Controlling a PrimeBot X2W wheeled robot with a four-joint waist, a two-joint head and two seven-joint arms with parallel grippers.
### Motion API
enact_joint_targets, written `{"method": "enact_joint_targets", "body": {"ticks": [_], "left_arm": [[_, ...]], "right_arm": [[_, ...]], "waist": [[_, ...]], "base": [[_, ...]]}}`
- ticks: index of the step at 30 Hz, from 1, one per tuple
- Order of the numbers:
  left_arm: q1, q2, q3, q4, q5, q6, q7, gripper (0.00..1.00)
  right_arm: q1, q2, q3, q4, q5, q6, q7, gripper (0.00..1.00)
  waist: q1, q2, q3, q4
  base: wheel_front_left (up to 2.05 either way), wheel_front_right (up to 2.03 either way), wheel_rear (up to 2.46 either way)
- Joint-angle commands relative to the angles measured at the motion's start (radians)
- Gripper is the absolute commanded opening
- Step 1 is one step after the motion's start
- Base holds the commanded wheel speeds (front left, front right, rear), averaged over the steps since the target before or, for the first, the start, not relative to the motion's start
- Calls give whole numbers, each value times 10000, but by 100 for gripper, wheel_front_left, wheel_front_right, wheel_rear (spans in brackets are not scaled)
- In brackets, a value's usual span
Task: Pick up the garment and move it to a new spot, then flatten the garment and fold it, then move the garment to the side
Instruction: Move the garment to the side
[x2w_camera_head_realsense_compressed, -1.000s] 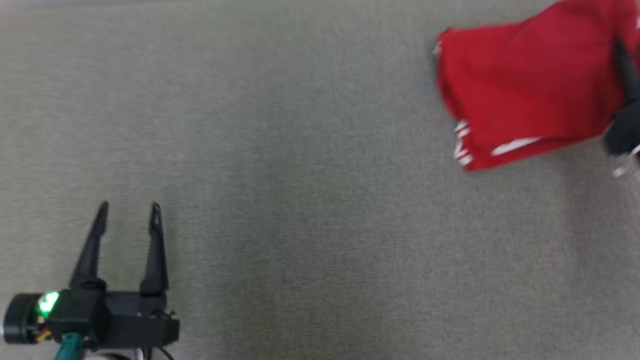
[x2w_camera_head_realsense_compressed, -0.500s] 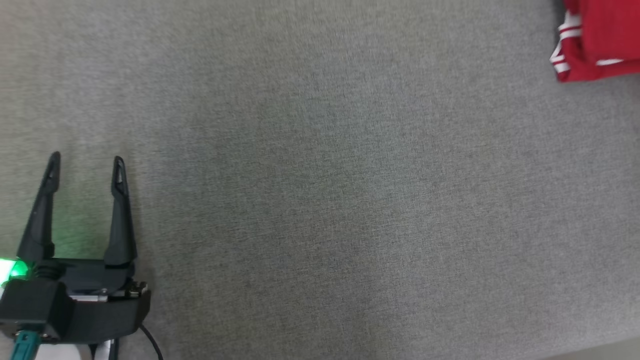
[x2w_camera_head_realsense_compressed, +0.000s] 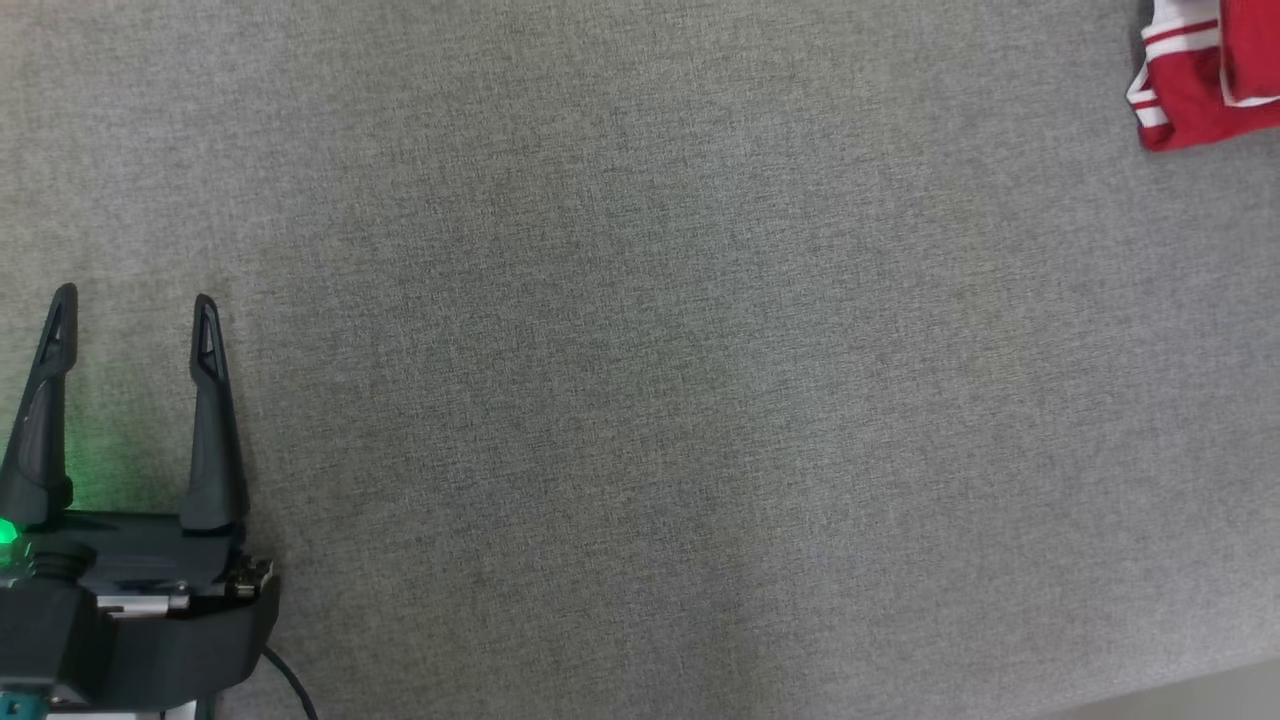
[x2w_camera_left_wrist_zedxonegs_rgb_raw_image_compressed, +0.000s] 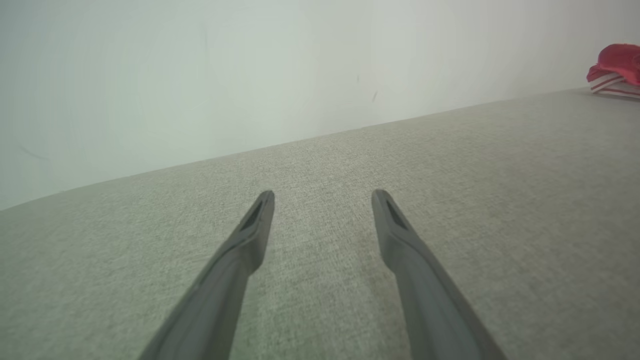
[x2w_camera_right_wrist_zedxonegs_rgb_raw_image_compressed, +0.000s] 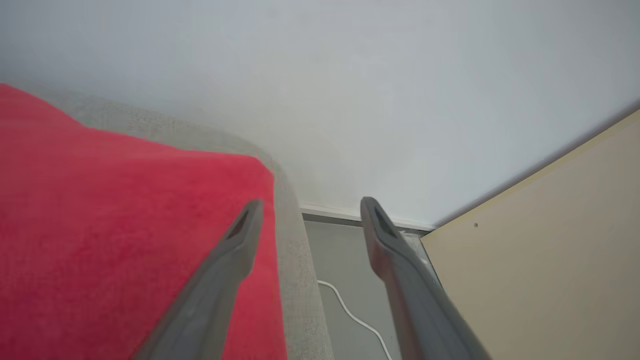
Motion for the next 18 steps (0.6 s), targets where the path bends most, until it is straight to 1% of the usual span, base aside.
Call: {"method": "enact_joint_targets", "body": {"ticks": [1,7,8,12,14,18], "left_arm": [[-117,28,15,238,-25,46,-6,100],[55,-58,60,466,-201,166,-6,100],[229,-128,88,593,-283,207,-7,100],[507,-290,158,911,-431,245,-15,100],[687,-417,165,1069,-541,280,-16,100],[1112,-616,226,1370,-683,282,-15,100]], "right_arm": [[-183,119,-73,38,-258,-31,-250,100],[-277,533,-524,-196,-525,-31,-957,100],[-111,715,-516,-449,-531,-31,-1065,100],[347,1160,-536,-1145,-279,-31,-1185,100],[738,1509,-543,-1557,-184,-31,-1202,100],[1743,2194,-935,-2578,-44,-31,-1210,100]], "waist": [[0,-1,-69,-1],[0,-1,-677,24],[0,-1,-1020,59],[0,-1,-1828,220],[0,-1,-2272,323],[0,-1,-3132,585]], "base": [[0,0,0],[0,0,0],[0,0,0],[0,0,0],[0,0,0],[0,0,0]]}}
